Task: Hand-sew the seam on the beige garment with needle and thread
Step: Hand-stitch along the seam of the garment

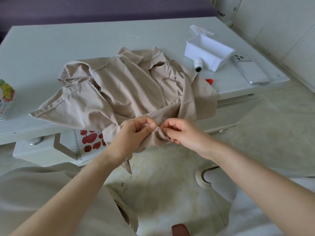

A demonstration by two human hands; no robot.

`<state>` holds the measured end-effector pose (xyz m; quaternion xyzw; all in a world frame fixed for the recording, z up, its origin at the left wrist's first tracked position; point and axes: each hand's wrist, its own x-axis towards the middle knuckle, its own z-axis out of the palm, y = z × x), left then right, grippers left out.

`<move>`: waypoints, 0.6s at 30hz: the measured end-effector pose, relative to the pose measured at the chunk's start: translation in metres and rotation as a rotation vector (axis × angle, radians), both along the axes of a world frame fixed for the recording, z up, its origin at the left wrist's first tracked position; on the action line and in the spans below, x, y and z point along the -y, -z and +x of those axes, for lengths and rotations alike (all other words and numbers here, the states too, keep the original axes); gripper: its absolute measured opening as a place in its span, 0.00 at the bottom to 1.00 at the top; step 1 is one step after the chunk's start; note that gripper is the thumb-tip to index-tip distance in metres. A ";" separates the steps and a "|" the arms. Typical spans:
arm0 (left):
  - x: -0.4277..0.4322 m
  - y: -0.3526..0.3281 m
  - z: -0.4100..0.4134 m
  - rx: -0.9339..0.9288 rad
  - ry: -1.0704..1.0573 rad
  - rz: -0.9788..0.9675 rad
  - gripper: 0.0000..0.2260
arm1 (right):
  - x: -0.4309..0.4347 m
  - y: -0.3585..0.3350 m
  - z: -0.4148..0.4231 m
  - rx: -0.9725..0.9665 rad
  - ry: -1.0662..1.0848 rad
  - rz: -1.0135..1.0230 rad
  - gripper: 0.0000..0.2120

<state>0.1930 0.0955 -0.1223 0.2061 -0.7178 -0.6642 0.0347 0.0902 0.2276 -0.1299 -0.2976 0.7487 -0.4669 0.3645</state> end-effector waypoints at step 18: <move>0.004 0.022 -0.007 -0.001 0.042 0.204 0.04 | 0.001 0.003 0.003 0.262 0.089 -0.001 0.10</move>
